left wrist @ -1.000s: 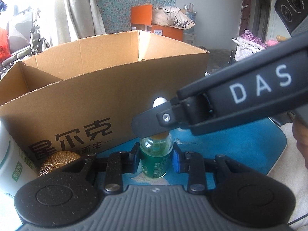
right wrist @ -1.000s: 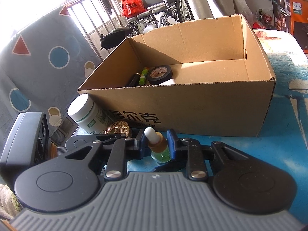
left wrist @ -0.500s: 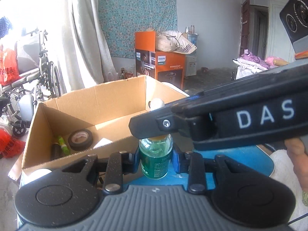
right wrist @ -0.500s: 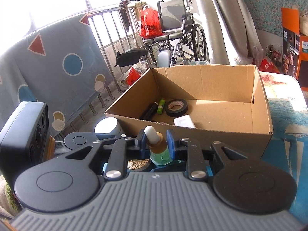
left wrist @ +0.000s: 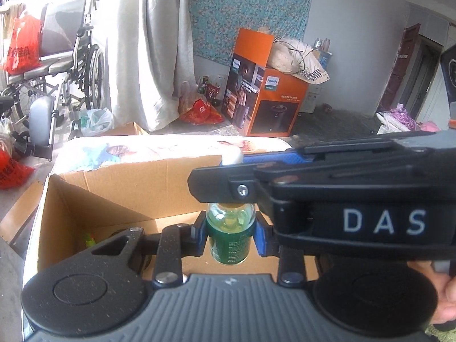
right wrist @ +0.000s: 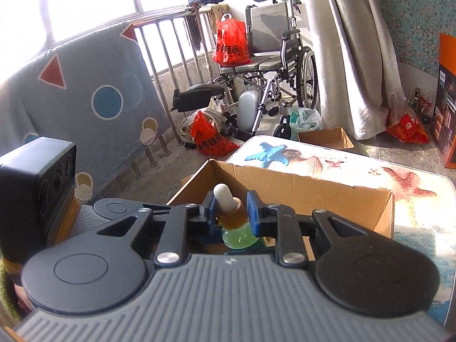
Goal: Organize rigid objects
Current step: 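Lower the green dropper bottle into the box and open the right tool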
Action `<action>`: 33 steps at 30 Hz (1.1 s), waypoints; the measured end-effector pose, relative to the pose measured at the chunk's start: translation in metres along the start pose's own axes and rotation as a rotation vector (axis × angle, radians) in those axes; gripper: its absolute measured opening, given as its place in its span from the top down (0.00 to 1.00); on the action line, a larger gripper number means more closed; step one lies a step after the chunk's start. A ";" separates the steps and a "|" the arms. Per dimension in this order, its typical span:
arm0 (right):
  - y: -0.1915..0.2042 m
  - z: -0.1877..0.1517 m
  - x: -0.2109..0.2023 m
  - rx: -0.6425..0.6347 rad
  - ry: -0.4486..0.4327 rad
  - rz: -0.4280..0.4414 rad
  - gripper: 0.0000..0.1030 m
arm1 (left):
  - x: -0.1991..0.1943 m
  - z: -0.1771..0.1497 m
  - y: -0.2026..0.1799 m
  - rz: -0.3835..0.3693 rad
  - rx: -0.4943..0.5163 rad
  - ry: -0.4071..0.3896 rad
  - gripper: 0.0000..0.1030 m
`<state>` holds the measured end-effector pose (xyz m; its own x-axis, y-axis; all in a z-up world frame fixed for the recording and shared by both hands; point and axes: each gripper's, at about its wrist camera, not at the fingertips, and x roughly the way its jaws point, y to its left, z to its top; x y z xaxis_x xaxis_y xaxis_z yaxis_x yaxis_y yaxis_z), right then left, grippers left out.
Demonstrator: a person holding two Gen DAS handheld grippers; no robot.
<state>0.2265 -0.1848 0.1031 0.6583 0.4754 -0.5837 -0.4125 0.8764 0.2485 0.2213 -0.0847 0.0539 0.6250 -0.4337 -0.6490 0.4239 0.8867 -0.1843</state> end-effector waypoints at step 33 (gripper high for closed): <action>-0.078 -0.005 0.121 0.140 0.144 0.059 0.78 | 0.079 0.026 0.042 0.112 -0.118 0.194 0.33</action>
<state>0.3353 -0.1957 0.0091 0.5350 0.5189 -0.6667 -0.3496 0.8544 0.3845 0.3052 -0.0857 0.0142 0.5217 -0.3032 -0.7974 0.2725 0.9450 -0.1811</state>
